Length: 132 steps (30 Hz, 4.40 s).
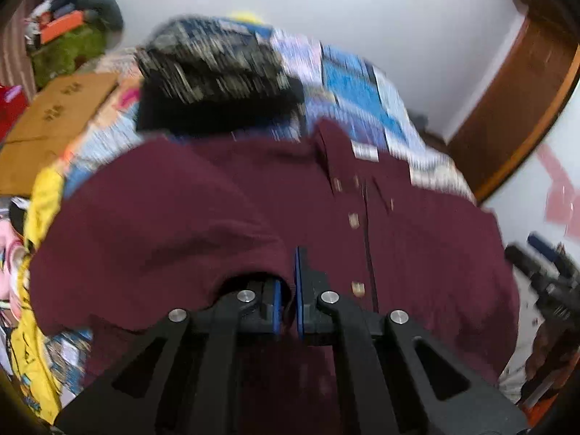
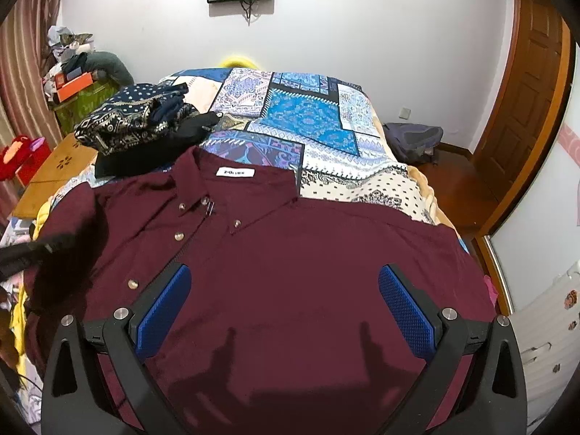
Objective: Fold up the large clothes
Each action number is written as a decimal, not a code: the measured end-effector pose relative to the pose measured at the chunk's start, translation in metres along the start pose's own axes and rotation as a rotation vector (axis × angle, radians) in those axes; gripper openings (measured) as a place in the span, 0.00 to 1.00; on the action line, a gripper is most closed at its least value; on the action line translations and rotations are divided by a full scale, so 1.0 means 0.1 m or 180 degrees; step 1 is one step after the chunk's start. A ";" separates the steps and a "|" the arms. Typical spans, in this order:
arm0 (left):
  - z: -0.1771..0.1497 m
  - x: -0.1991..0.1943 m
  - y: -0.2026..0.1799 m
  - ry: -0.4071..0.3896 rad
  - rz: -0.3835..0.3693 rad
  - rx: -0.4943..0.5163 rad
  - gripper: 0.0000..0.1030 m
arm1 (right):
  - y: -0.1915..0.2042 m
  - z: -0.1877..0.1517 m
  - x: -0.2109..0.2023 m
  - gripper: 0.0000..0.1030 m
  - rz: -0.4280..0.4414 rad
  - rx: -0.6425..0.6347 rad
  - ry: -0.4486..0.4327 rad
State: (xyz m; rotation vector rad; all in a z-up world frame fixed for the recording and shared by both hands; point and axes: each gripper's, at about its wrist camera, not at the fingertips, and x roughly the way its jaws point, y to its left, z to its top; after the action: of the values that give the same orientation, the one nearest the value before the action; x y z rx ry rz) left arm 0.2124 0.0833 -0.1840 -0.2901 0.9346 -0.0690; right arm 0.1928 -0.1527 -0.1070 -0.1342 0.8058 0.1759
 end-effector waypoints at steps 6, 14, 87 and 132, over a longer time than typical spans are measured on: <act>-0.19 0.19 -0.05 0.0360 -0.0024 -0.0076 0.10 | -0.02 -0.07 -0.01 1.00 0.0018 0.0002 0.0034; -0.19 -0.20 -0.08 0.0260 -0.0110 -0.0014 0.44 | 0.04 -0.05 -0.02 1.00 0.0029 -0.0029 -0.0002; 1.10 0.04 -2.01 -0.0133 -0.0952 0.0990 0.04 | -0.96 -0.21 -0.19 1.00 -0.0165 0.0567 -0.0069; 0.22 0.03 1.30 0.0441 0.1003 -0.0326 0.69 | -0.96 0.00 0.56 0.09 0.0420 0.1211 0.0403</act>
State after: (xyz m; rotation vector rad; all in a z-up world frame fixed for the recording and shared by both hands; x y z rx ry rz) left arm 0.2228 0.2125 -0.2100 -0.2316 1.1135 0.2519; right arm 0.2510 -0.2403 -0.1424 0.2696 0.9608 0.1365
